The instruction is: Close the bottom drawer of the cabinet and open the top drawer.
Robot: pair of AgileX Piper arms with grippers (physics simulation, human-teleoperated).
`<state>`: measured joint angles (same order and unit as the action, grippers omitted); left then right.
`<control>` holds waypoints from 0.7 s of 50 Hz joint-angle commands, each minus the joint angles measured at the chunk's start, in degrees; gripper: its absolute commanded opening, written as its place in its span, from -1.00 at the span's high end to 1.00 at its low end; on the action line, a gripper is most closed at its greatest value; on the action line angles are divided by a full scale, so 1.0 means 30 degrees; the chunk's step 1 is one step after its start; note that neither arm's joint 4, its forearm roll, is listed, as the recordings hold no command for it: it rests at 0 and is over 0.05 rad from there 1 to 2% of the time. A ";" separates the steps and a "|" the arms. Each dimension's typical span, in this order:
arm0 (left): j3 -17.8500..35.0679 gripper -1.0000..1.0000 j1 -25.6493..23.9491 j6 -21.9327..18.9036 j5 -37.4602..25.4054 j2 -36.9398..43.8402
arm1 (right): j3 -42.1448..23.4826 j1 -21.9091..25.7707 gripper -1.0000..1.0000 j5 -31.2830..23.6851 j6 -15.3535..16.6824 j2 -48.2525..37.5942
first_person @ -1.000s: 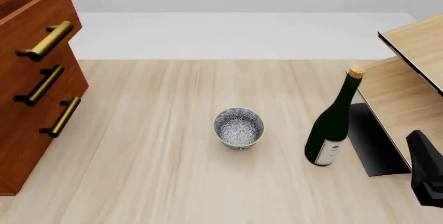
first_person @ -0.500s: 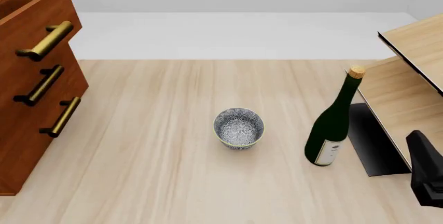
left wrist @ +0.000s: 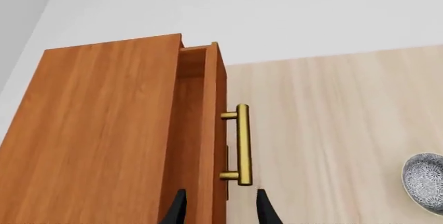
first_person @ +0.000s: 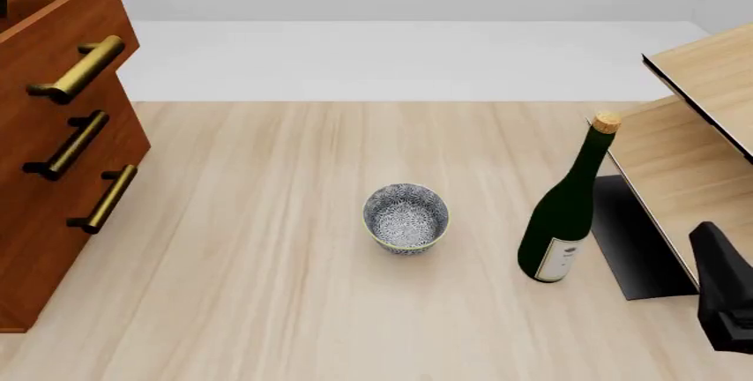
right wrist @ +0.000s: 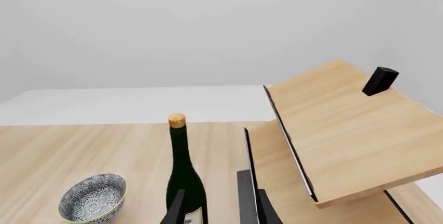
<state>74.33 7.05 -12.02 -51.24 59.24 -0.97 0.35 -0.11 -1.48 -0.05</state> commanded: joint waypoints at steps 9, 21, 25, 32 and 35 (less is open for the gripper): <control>-0.0934 -1.00 0.0445 -0.0078 0.0420 -0.0249 | -0.0034 0.0018 -1.00 -0.0015 0.0013 -0.0011; -0.1439 -1.00 0.0527 -0.0024 0.0939 -0.0089 | -0.0045 -0.0033 -1.00 -0.0029 -0.0039 -0.0002; -0.1771 -1.00 0.0568 0.0081 0.1128 -0.0017 | -0.0045 -0.0038 -1.00 -0.0034 -0.0043 -0.0003; -0.2198 -1.00 0.0771 0.0020 0.1494 -0.0006 | -0.0041 -0.0043 -1.00 -0.0031 -0.0048 -0.0002; -0.2334 -1.00 0.0843 0.0040 0.1584 0.0006 | -0.0044 -0.0039 -1.00 -0.0029 -0.0053 0.0000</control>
<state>68.88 8.93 -11.94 -47.71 59.09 -1.10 0.26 -0.20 -1.60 -0.06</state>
